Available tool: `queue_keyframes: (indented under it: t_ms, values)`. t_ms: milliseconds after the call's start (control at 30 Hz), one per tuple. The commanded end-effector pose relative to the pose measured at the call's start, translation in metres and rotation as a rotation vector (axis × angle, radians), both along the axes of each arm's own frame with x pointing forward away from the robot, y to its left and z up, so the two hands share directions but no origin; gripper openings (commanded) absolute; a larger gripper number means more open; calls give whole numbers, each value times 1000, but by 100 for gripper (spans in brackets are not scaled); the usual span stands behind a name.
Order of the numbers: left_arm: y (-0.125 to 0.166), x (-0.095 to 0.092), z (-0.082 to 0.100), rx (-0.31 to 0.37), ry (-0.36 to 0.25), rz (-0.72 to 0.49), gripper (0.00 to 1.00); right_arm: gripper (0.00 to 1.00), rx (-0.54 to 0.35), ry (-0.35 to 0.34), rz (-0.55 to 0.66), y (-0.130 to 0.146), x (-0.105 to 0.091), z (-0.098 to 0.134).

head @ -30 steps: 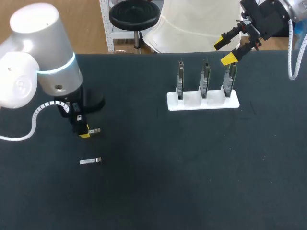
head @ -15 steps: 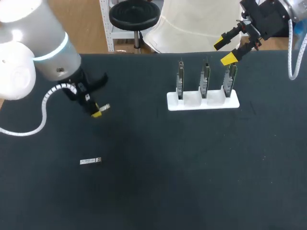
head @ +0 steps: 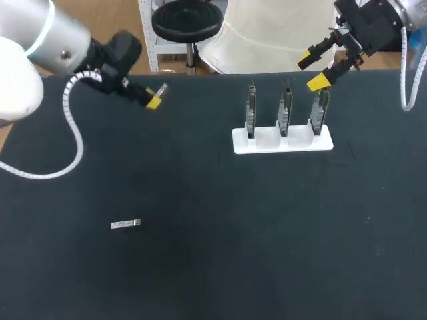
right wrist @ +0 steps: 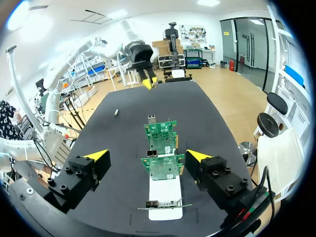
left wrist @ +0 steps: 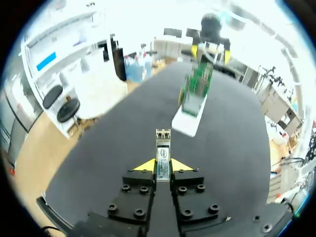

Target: Pick up the optical module with the left hand, and insert it into the network port with the right hand.

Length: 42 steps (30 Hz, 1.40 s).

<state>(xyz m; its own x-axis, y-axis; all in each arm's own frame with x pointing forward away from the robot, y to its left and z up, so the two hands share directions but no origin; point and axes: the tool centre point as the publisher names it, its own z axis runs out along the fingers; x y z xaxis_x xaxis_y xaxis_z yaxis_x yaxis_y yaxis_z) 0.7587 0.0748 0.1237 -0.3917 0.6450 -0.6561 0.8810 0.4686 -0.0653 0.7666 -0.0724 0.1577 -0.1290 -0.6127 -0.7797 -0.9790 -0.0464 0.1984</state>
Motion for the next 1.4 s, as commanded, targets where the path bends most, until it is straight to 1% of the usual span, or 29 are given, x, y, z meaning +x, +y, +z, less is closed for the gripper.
queue_keyframes:
  t_ms: [33,67,100,133,167,267,467,533,567,633,833,1200,1400]
  values:
    - [-23,8,17,-182,-72,-18,0,100,2,-3,-2,0,-1,0]
    - [-31,12,25,-217,-86,-28,0,100,2,-3,-2,0,-1,0]
    - [-38,14,29,-229,-101,-36,0,100,2,-3,-2,0,-1,0]
    - [-44,16,35,-275,-110,-42,0,100,2,-3,-2,0,-1,0]
    - [-50,17,41,-303,-118,-43,0,100,2,-3,-2,0,-1,0]
    - [-65,20,53,-369,-142,-60,0,100,2,-3,-2,0,-1,0]
    - [-86,23,73,-481,-174,-72,0,100,2,-3,-2,0,-1,0]
    - [-95,23,77,-494,-186,-82,0,100,2,-3,-2,0,-1,0]
    - [-101,23,81,-521,-191,-90,0,100,2,-3,-2,0,-1,0]
    - [-113,22,87,-536,-208,-114,0,100,2,-3,-2,0,-1,0]
    - [-139,21,96,-593,-218,-169,0,100,2,-3,-2,0,-1,0]
    - [-183,22,99,-645,-231,-274,0,100,2,-3,-2,0,-1,0]
    - [-204,23,94,-660,-211,-317,0,100,2,-3,-2,0,-1,0]
